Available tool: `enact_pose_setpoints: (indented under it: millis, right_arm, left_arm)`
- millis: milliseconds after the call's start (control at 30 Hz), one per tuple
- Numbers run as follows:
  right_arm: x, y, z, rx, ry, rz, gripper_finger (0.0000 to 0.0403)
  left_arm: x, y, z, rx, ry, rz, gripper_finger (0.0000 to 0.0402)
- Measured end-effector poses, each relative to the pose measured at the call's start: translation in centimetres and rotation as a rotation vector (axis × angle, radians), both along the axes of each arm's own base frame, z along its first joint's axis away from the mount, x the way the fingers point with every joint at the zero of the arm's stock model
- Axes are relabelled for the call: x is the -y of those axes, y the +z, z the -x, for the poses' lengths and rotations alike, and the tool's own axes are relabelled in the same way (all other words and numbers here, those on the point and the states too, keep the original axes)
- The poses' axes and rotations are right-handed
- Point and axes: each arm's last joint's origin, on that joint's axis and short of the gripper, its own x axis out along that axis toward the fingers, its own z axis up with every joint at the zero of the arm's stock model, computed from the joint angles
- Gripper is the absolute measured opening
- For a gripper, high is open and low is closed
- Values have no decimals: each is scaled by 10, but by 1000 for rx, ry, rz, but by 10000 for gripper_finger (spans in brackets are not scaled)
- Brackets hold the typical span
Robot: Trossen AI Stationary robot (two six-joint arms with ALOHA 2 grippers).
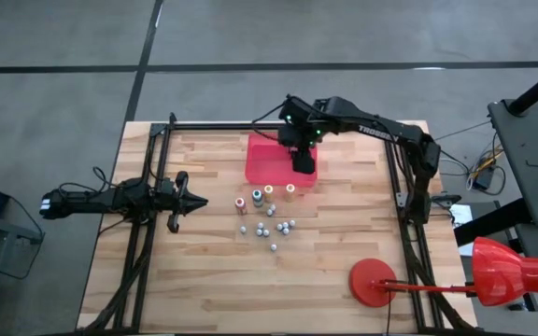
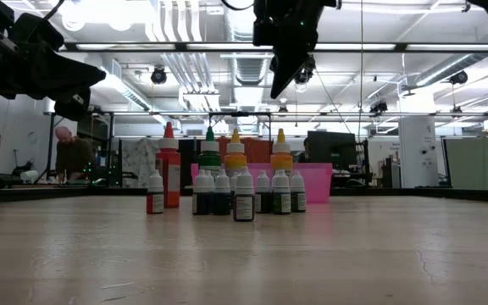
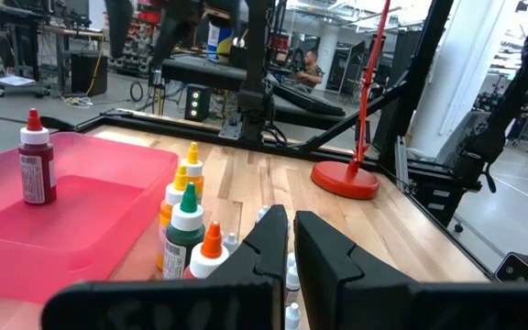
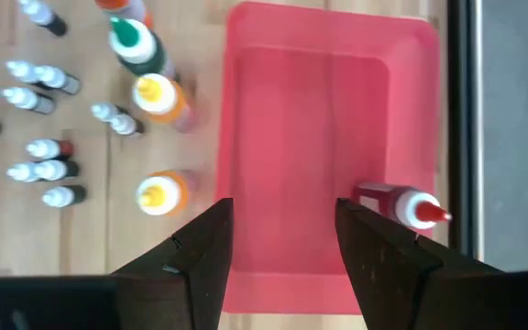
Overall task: Pick & Place food coloring
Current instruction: Put the large yellow food coloring bottle into the pink bin
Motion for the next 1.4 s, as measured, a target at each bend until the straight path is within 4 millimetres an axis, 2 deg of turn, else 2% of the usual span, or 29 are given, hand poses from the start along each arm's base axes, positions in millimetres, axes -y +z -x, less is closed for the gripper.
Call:
enact_pose_setpoints:
  millis: [667, 1067, 1400]
  right_arm:
    - [-58, 8, -5, -9, 97, -75, 184]
    - [-70, -13, -6, -78, 101, -110, 183]
    - [-69, -31, -11, -60, 84, -113, 183]
  left_arm:
    - [0, 0, 0, 0, 0, 0, 0]
    - [0, 0, 0, 0, 0, 0, 0]
    - [0, 0, 0, 0, 0, 0, 0]
